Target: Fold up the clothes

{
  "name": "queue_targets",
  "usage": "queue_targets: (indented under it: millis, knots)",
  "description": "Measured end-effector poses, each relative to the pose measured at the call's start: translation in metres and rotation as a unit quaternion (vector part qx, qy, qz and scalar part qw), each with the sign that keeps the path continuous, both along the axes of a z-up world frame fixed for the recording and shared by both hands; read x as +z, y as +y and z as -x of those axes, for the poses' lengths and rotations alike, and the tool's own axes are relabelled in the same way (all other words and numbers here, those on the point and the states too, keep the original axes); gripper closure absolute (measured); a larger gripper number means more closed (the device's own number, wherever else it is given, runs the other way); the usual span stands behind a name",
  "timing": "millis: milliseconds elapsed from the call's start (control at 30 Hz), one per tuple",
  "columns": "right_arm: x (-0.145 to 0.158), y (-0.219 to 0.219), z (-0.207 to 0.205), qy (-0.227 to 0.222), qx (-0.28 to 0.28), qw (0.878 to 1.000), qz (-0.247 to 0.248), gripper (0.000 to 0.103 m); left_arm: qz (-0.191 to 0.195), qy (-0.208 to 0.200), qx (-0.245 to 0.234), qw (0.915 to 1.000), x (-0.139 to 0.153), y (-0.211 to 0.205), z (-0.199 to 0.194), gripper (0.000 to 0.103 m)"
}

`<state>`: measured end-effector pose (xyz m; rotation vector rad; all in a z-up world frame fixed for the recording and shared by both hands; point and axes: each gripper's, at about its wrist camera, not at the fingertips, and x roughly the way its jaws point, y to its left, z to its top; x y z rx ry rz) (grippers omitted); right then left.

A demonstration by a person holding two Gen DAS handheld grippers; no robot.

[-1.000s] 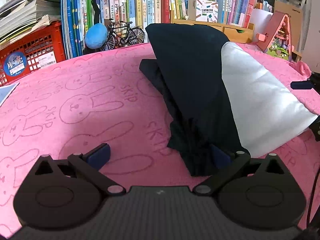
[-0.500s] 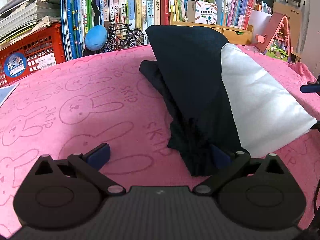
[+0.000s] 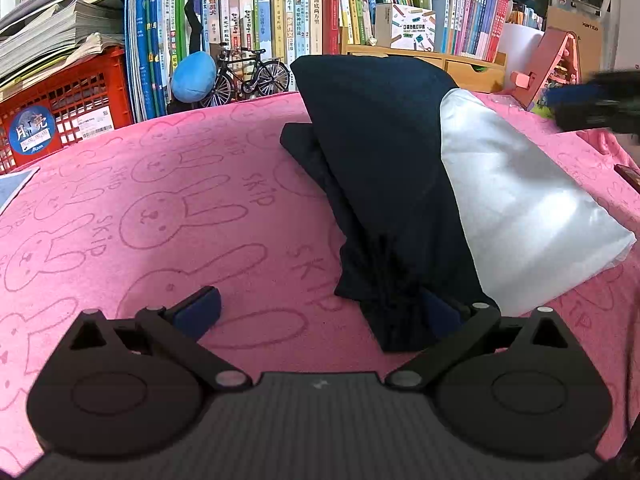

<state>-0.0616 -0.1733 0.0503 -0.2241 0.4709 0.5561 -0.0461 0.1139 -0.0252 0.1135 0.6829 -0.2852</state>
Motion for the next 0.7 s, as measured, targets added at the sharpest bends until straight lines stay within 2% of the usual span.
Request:
queue_targets:
  millis: [67,133,267,367,467,500,700]
  knots:
    - [-0.009,0.043,-0.028,0.012,0.023,0.999,0.024,0.055,0.000,0.000,0.000,1.0000,0.000,0.000,0.000,0.000]
    - [-0.022,0.081,-0.066,0.031,0.001,0.998,0.061,0.059,0.000,0.001,0.000,1.0000,0.000,0.000,0.001,0.000]
    - [-0.042,0.119,-0.135,0.093,-0.035,0.993,0.068,0.083,0.001,0.001,0.000,1.0000,0.000,0.001,0.000,0.000]
    - [-0.051,0.144,-0.159,0.093,-0.025,0.991,0.098,0.091,0.002,0.001,0.001,1.0000,0.000,0.001,0.000,0.000]
    - [-0.057,0.161,-0.177,0.084,-0.012,0.990,0.115,0.092,0.001,0.001,0.002,1.0000,-0.001,0.001,0.000,0.000]
    - [-0.058,0.164,-0.185,0.090,-0.011,0.989,0.113,0.095,0.001,0.001,0.002,1.0000,-0.001,0.001,0.000,0.000]
    - [-0.068,0.155,-0.239,0.137,-0.049,0.989,0.024,0.099,0.003,0.003,0.002,1.0000,-0.003,0.001,0.001,0.000]
